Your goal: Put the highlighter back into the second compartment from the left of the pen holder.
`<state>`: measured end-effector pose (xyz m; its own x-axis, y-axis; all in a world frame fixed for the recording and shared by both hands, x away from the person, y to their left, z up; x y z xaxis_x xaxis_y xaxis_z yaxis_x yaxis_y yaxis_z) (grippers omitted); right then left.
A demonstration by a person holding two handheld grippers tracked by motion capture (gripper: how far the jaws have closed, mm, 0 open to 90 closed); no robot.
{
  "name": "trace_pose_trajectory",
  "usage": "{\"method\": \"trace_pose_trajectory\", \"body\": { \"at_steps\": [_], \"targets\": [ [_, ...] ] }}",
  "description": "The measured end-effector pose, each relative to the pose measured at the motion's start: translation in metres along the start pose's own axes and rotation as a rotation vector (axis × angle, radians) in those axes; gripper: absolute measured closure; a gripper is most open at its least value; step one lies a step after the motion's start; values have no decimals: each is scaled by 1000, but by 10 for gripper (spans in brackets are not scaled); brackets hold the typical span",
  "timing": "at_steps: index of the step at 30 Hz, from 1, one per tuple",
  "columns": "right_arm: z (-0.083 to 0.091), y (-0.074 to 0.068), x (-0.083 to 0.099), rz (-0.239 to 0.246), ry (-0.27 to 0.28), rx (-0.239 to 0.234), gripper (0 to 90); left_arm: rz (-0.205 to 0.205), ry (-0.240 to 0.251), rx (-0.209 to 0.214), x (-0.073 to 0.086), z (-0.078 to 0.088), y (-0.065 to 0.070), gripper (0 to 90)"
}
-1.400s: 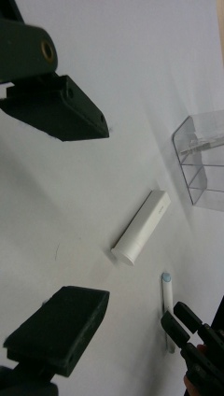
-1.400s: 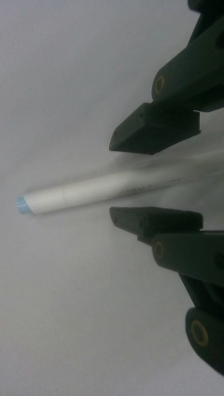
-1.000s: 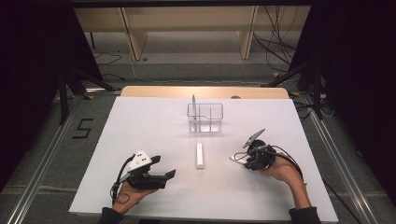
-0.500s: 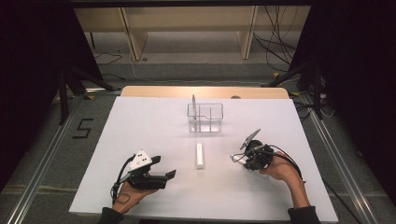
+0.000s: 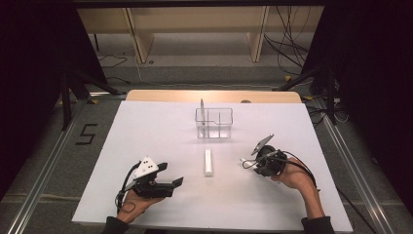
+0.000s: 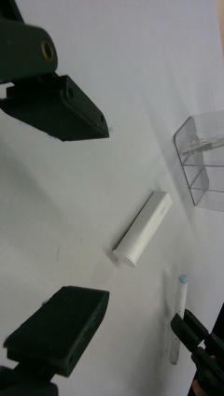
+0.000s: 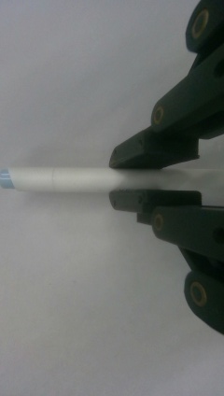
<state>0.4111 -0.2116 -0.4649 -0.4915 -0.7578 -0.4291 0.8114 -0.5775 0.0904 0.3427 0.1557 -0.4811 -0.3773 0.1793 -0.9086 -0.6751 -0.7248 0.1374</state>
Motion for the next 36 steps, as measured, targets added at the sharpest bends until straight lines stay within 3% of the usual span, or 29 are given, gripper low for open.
{"method": "trace_pose_trajectory", "body": {
  "at_steps": [4,6,12,15,28,36],
  "targets": [
    [8,1,-3,-8,76,-8,790,0,0,-1,0,0,0,177],
    [13,3,-4,-40,134,-10,790,5,3,-3,0,0,0,176],
    [27,14,-6,-184,361,9,790,1,1,-4,0,0,0,176],
    [30,17,-6,-245,449,21,790,1,1,-3,0,0,0,176],
    [34,19,-8,-387,639,50,789,3,3,-5,0,0,0,176],
    [42,21,-15,-433,727,85,789,5,2,-7,0,0,-1,176]
  ]
}}
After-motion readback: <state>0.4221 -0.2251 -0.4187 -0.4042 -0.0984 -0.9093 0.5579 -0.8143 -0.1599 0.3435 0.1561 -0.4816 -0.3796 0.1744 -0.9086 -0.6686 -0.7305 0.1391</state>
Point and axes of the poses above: each handheld gripper's, and its own axes: z roughly backward along the jaws, x roughly out of its underside, y roughly to its right, the point moved 2 cm from there along -z, roughly forward along the jaws, and after that the axes turned 5 degrees about y, right-handed, at the moved point
